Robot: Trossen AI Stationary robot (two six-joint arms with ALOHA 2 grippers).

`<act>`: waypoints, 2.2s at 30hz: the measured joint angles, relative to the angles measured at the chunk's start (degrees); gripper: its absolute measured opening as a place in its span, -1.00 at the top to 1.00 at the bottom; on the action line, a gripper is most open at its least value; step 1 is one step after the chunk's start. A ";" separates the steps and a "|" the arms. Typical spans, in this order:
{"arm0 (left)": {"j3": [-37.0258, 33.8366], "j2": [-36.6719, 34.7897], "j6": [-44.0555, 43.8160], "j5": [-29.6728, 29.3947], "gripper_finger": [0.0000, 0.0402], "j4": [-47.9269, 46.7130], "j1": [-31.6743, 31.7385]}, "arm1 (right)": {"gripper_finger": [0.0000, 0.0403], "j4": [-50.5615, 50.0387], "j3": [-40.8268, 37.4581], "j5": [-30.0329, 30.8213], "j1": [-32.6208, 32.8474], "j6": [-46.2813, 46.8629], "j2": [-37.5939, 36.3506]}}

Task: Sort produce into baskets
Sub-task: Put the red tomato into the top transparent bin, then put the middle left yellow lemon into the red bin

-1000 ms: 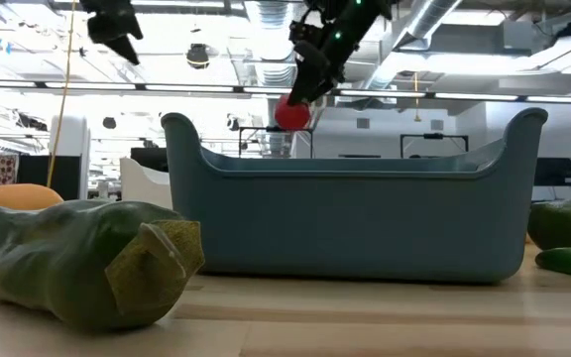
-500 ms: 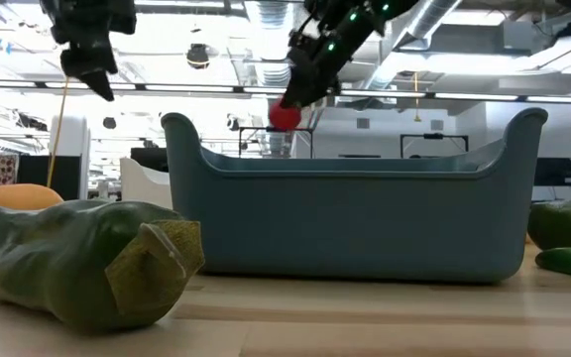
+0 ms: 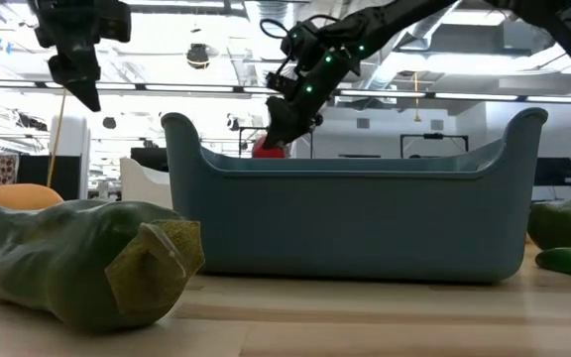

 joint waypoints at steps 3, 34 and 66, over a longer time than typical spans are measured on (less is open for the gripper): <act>0.00 0.00 -1.83 -1.24 -0.87 -0.01 -2.99 | -0.42 0.03 0.03 0.09 0.10 0.15 -0.06; -6.33 21.40 -11.74 -5.98 -0.87 2.66 -25.90 | -0.84 -6.47 2.29 0.09 0.21 0.06 -4.85; -14.55 26.93 -10.57 -4.81 0.00 14.57 -26.16 | -0.85 -23.00 -27.74 0.11 11.25 18.17 -44.21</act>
